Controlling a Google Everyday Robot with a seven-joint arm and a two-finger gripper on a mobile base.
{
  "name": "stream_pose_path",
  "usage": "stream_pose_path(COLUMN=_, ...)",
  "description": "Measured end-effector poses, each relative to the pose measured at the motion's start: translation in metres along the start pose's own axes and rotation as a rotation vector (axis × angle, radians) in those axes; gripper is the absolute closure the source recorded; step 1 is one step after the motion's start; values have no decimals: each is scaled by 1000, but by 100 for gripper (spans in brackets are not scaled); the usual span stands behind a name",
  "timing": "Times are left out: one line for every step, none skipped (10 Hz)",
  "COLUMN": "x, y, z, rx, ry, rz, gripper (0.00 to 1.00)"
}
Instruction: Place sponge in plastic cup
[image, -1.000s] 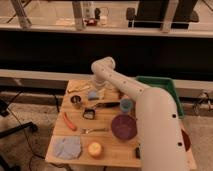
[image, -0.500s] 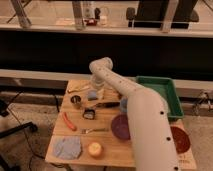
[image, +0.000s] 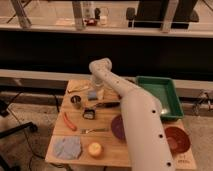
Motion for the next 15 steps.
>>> stream_pose_path(x=2, y=3, z=5, rx=-8, ry=-10, rz=6, gripper=20)
stream_pose_path(x=5, y=5, z=9, rx=-14, ry=-16, rz=12, gripper=20)
stream_pose_path(x=5, y=6, z=12, rx=-18, ry=-21, rz=12, gripper=20)
stream_pose_path(x=5, y=6, z=13, rx=-18, ry=-28, rz=13, gripper=25)
stream_pose_path(x=5, y=7, z=14, rx=-24, ry=-34, rz=13, gripper=33)
stream_pose_path(x=6, y=8, z=13, rx=-23, ry=-39, rz=13, gripper=43)
stream_pose_path(x=6, y=7, z=14, rx=-21, ry=-40, rz=12, gripper=52)
stream_pose_path(x=6, y=7, z=13, rx=-19, ry=-40, rz=12, gripper=62)
stream_pose_path(x=6, y=6, z=13, rx=-19, ry=-40, rz=12, gripper=72)
stream_pose_path(x=6, y=6, z=11, rx=-17, ry=-39, rz=11, gripper=79)
stream_pose_path(x=6, y=6, z=10, rx=-18, ry=-39, rz=11, gripper=85)
stream_pose_path(x=6, y=6, z=10, rx=-20, ry=-38, rz=10, gripper=90)
stream_pose_path(x=6, y=7, z=10, rx=-20, ry=-37, rz=9, gripper=90)
stream_pose_path(x=2, y=4, z=5, rx=-4, ry=-36, rz=-2, gripper=90)
stream_pose_path(x=1, y=2, z=-6, rx=16, ry=-32, rz=-3, gripper=90)
